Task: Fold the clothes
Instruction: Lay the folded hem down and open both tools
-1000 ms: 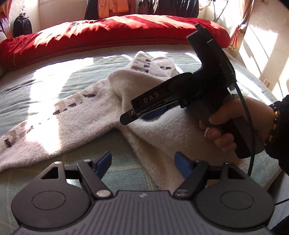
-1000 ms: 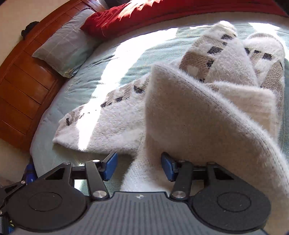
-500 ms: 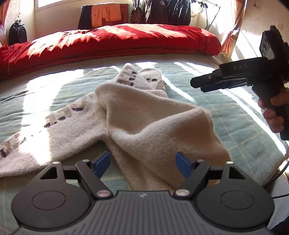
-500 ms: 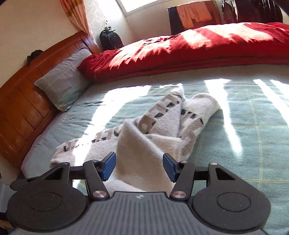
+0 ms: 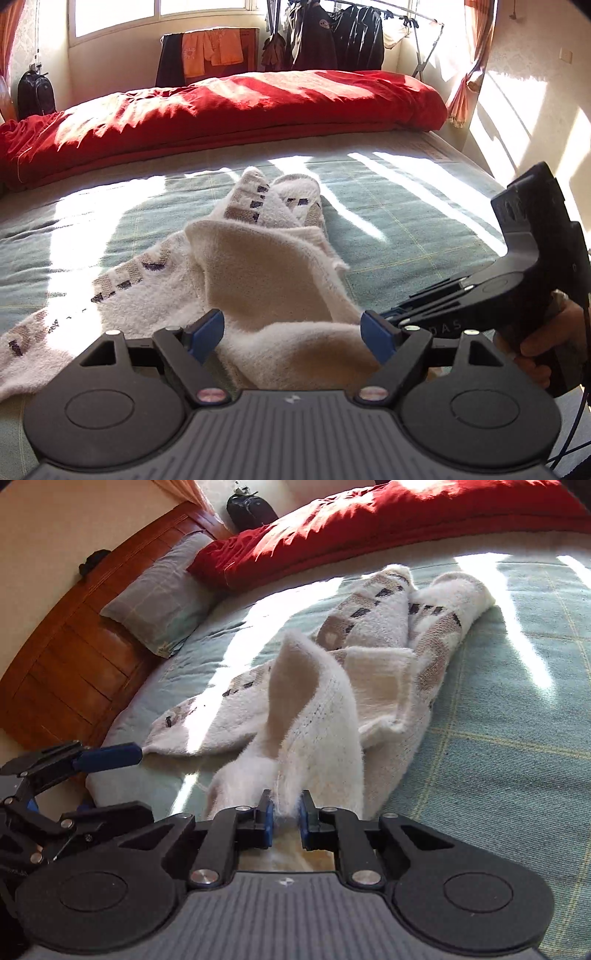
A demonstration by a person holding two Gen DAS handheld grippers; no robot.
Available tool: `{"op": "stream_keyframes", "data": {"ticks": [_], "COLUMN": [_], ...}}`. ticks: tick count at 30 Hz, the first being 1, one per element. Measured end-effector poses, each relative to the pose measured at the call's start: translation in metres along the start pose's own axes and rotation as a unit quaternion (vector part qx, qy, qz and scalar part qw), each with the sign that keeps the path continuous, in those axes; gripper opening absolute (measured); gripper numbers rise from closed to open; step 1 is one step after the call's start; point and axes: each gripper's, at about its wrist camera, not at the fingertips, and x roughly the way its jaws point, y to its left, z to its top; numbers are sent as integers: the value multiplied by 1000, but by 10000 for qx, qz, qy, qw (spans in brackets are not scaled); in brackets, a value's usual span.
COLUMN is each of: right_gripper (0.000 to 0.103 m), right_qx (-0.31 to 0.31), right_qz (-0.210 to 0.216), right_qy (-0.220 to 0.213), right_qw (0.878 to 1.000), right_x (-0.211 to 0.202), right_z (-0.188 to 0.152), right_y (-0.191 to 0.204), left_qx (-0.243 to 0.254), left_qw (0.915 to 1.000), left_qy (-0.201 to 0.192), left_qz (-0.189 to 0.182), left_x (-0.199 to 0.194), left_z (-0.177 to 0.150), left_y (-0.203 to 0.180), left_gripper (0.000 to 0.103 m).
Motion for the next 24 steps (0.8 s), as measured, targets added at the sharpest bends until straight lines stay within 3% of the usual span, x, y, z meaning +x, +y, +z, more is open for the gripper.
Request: {"op": "stream_keyframes", "data": {"ticks": [4,8,11,15,17,20,24], "right_gripper": [17,18,19,35,39,61,61], "right_qx": [-30,183,141,-145,-378,-732,-172], "right_qz": [208,190,131,-197,-456,-802,-872], "right_qy": [357,368,303,269,118,-194,-227], "right_qw": [9991,9990,9994,9993,9982,9939,9958], "right_x": [27,34,15,-14,-26,-39,-25], "right_z": [-16,-26,-27,-28,-28,-21,6], "right_y": [17,13,11,10,9,2,-30], "left_qx": [-126,-351,-481,-643,-775,-949,-879], "left_qw": [9997,9993,9978,9929,9917,9904,9913], "left_qy": [-157,113,439,926,959,975,937], "left_qz": [-136,-76,99,379,352,244,270], "left_x": [13,47,77,106,108,104,98], "left_z": [17,16,4,-21,-33,-42,-41], "left_y": [1,3,7,18,25,30,25], "left_gripper": [83,83,83,83,85,86,86]}}
